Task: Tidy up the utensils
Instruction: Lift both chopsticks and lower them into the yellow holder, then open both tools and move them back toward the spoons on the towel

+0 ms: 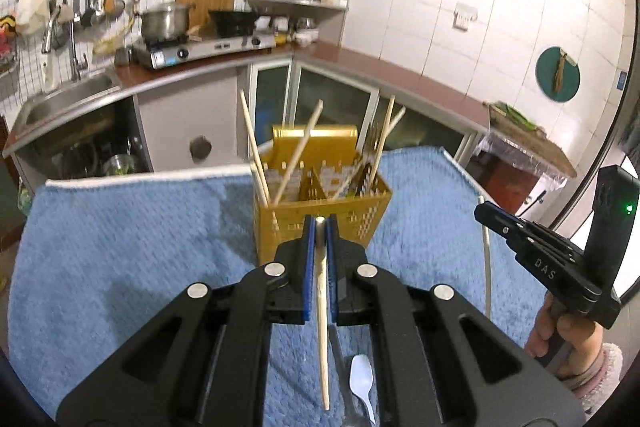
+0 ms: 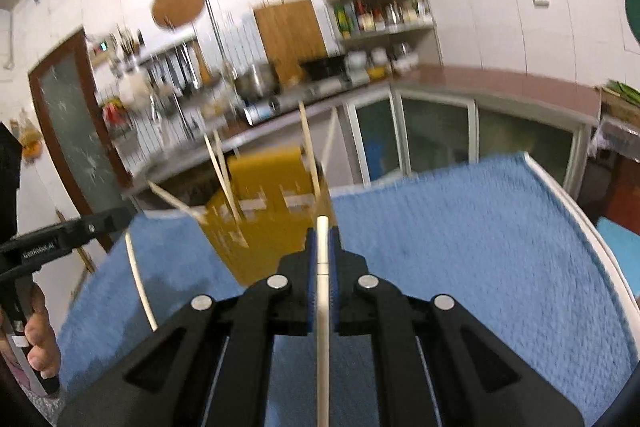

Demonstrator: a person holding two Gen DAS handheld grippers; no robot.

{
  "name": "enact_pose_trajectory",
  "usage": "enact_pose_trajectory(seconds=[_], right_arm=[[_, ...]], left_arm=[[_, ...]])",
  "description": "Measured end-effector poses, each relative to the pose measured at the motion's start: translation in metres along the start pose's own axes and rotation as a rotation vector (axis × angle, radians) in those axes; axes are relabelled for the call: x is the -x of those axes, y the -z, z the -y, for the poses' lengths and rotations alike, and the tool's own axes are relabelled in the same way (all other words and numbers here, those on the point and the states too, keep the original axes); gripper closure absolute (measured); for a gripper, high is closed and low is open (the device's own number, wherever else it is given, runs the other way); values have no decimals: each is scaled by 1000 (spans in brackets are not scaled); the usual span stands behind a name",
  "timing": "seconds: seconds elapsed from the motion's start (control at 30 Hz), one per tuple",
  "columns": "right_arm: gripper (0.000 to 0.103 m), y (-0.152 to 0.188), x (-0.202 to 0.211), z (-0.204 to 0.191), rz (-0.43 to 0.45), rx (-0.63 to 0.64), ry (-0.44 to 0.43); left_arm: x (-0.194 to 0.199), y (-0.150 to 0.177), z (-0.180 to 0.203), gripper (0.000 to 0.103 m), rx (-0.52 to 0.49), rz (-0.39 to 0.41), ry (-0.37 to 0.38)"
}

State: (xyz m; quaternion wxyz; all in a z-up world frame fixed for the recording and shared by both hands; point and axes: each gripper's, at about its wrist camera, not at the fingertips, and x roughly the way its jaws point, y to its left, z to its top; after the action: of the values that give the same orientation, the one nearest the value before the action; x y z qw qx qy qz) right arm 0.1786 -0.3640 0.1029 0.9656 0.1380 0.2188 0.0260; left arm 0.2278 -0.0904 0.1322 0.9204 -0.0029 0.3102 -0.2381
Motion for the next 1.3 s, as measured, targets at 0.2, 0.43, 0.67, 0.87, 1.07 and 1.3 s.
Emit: enact_pose_trajectory(seconds=[0.2,0.43,0.67,0.87,1.07,1.3], right_arm=[[97,-21,1,-17,97,72,-5],[97,-53,1,-38,225,114,-18],[97,-101,1,-61,399,137,-51],[97,-122,-26,-75,487,162,-41],[97,-112,-57,-69,500,166,-12],[97,-79,-87,-48,423,159,-5]], left_arm=[[21,-27,-4,99,-3,71,-3],[42,-66,-6,99,-3,159,-16],[57,-114,10,99,-49,293,-40],[38,-133,24,99,-101,410,-122],[-14,-122,16,99,-106,388,-155],[-54,-96,-2,99,-95,314,-145]])
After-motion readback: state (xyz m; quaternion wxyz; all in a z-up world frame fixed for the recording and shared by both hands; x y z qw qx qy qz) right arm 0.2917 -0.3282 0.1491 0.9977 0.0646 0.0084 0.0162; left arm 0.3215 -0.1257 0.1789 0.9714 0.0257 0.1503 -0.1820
